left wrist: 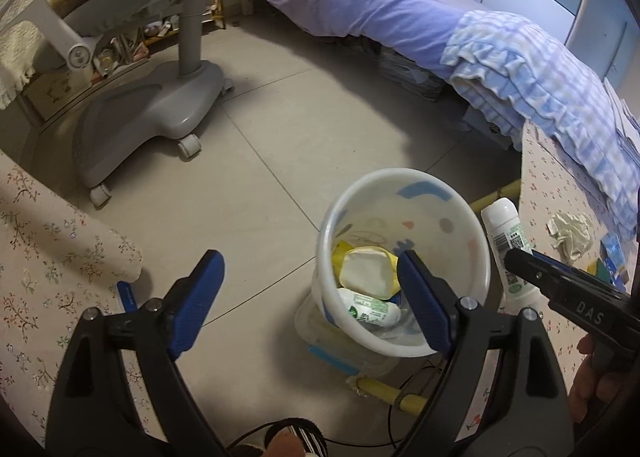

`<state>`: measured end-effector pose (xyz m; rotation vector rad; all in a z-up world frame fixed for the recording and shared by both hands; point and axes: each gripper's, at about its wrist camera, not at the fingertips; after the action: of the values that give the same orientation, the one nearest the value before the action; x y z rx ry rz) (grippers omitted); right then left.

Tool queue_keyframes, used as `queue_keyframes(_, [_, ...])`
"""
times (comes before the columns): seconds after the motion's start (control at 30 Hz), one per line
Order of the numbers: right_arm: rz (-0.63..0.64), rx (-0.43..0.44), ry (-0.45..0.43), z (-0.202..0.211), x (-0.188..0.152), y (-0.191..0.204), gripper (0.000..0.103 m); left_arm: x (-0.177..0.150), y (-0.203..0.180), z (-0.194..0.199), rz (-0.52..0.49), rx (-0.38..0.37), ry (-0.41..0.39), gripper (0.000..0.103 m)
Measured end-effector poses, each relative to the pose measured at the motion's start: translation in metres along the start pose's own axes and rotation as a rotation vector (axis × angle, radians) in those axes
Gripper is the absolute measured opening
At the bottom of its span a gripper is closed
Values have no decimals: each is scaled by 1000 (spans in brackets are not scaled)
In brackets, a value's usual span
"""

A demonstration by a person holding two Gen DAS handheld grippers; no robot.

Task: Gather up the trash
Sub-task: 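Open the right tool over the white bin to drop the bottle, then grasp the green sponge with the left tool while the right tool grasps the white wrapper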

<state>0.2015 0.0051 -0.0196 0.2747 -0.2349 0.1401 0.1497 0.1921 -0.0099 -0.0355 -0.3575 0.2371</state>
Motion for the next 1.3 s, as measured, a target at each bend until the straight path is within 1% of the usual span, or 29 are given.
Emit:
queue_keyframes(0.17, [20,15,-16,-3,7,11,42,1,6,1,22,8,1,89])
queue_keyframes(0.2, [24,24,-27,-2,8,12,46,0,7,1,26,7,0,89])
queue_keyframes(0.23, [31,48,-38,0,9,13,54,0,8,1,30,6,0,89])
queue_keyframes(0.27, [26,57,-48,4,9,13,74,1,7,1,31,5,1,89])
queue_keyframes(0.3, [21,58,-60,6,8,14,82,1,7,0,33,3,2,89])
queue_keyframes(0.33, [23,61,-84,12,7,14,82,0,7,0,33,0,3,89])
queue_keyframes(0.37, [31,57,-88,14,6,15,82,1,8,0,34,-2,4,89])
queue_keyframes(0.53, [64,-3,-89,26,-5,12,82,-1,6,3,37,-15,-13,89])
queue_keyframes(0.6, [60,-17,-92,31,-11,6,82,-1,3,5,32,-17,-21,89])
queue_keyframes(0.8, [11,-49,-95,48,-32,-23,82,-5,-6,7,7,-48,-11,89])
queue_keyframes(0.9, [-25,-78,-94,62,-46,-43,82,-7,-13,7,-11,-59,-1,89])
queue_keyframes(1.07, [-86,-129,-124,92,-71,-81,82,-11,-31,8,-46,-90,20,89])
queue_keyframes(1.3, [-192,-187,-172,132,-99,-144,82,-22,-77,18,-133,-130,35,89])
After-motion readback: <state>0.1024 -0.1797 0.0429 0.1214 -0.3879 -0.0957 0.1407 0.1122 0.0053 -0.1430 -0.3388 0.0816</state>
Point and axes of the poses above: each gripper's, at about its wrist camera, not at the fingertips, and z roughly against the way its jaws point, y to its left, x to its top, and after that the axes turned 12 degrees about y, right-handed
